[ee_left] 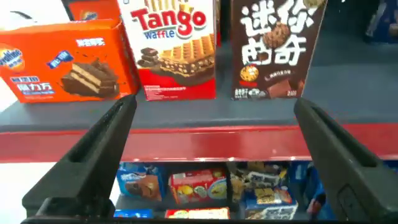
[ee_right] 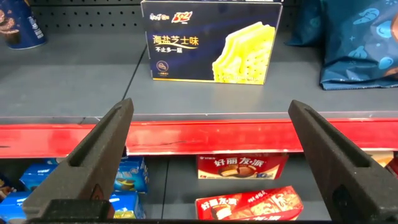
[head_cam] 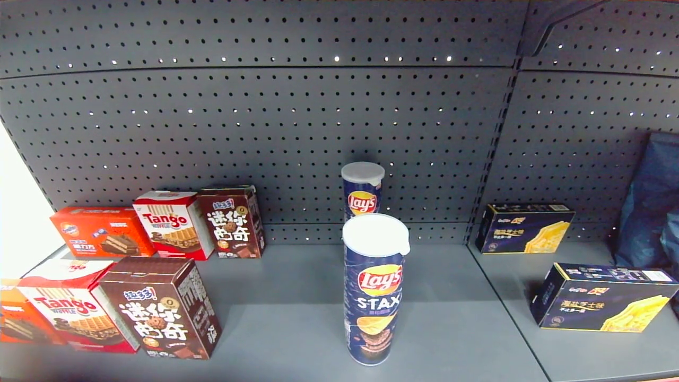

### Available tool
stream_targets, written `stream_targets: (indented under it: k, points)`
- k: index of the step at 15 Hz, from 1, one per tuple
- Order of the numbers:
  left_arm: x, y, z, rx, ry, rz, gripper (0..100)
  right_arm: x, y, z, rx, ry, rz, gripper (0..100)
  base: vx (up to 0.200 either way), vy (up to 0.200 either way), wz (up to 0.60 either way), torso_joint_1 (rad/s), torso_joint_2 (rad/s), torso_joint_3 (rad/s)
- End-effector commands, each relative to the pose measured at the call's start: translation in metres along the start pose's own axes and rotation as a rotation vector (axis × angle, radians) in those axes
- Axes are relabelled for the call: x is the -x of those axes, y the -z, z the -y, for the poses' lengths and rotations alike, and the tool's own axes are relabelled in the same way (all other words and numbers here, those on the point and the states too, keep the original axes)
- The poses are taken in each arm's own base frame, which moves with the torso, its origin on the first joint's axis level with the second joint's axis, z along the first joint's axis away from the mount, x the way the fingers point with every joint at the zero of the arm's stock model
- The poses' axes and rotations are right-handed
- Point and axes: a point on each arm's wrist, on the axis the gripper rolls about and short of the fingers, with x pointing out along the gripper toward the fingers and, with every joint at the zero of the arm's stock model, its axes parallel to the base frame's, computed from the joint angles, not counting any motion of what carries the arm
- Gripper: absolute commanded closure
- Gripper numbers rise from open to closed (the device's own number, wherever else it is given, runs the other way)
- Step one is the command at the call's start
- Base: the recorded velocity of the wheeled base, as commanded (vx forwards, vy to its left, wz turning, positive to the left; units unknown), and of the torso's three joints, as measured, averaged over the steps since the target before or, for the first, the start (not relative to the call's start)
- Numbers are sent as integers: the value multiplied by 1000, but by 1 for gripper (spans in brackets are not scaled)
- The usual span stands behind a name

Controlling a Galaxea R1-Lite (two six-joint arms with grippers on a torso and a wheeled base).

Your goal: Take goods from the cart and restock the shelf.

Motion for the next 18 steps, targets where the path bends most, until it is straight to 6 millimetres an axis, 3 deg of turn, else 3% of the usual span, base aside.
stream_targets:
  k: [1, 4, 6, 10, 11, 15, 17, 18]
  points:
    - [0, 1, 1, -14, 35, -6, 0, 0, 0, 0, 0, 0, -1, 0, 0, 0, 0, 0, 0, 0]
    - [0, 1, 2, -64, 63, -2, 0, 0, 0, 0, 0, 0, -1, 0, 0, 0, 0, 0, 0, 0]
    - [1, 2, 5, -51, 218, 3, 0, 0, 0, 0, 0, 0, -1, 0, 0, 0, 0, 0, 0, 0]
    - [0, 2, 3, 35, 132, -14, 0, 0, 0, 0, 0, 0, -1, 0, 0, 0, 0, 0, 0, 0]
    - [0, 2, -1, 79, -58, -22, 0, 0, 0, 0, 0, 0, -1, 0, 0, 0, 0, 0, 0, 0]
    - [0, 2, 1, 60, 22, -19, 0, 0, 0, 0, 0, 0, -1, 0, 0, 0, 0, 0, 0, 0]
    - [1, 2, 5, -62, 209, 2, 0, 0, 0, 0, 0, 0, -1, 0, 0, 0, 0, 0, 0, 0]
    - [1, 2, 5, -82, 214, 6, 0, 0, 0, 0, 0, 0, -1, 0, 0, 0, 0, 0, 0, 0]
